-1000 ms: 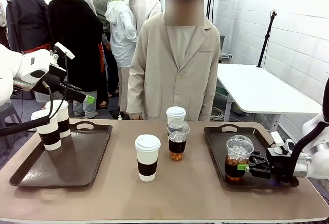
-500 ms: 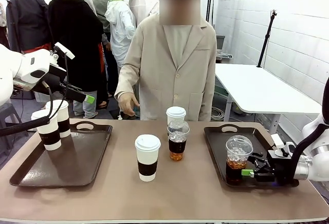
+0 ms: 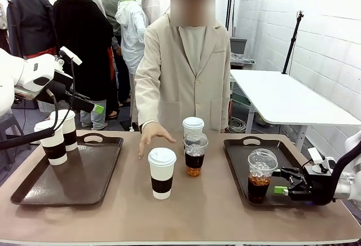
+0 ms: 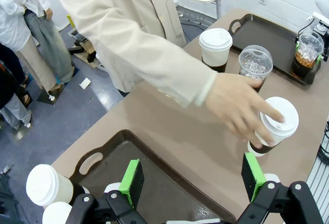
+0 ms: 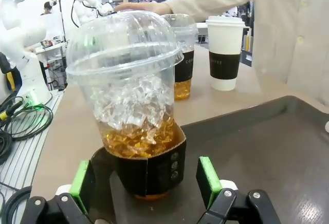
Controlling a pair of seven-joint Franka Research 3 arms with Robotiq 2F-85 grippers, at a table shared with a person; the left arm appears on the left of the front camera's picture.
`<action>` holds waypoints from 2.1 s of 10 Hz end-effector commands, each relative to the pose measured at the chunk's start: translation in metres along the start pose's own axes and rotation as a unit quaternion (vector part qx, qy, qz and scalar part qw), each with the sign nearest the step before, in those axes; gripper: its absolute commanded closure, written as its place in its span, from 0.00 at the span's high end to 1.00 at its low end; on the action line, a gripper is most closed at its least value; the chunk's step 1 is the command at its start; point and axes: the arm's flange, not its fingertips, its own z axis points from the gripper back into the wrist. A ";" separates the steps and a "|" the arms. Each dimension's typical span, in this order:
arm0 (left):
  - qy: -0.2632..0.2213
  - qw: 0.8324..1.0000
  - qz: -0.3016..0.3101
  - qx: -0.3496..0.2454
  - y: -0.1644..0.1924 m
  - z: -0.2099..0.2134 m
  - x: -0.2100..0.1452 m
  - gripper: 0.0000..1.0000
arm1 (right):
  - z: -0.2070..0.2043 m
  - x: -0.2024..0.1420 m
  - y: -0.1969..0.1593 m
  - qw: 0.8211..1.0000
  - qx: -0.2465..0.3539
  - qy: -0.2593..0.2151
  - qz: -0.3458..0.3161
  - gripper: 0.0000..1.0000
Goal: Distribute the coffee onto the tray.
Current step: Pick up one iced Americano and place it on the right Handle tray, then pick up another iced Americano from the middle of the table and place it on the right Handle tray.
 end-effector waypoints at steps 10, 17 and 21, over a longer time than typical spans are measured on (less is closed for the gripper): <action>0.003 1.000 0.001 -0.003 0.001 0.001 -0.001 1.00 | 0.008 -0.001 0.003 1.000 -0.011 0.005 -0.003 1.00; 0.003 1.000 0.001 -0.003 0.001 0.001 -0.001 1.00 | 0.013 0.006 -0.001 1.000 -0.018 0.017 -0.003 1.00; 0.003 1.000 0.001 -0.003 0.001 0.001 -0.001 1.00 | 0.034 0.045 -0.029 0.998 -0.023 0.051 -0.010 1.00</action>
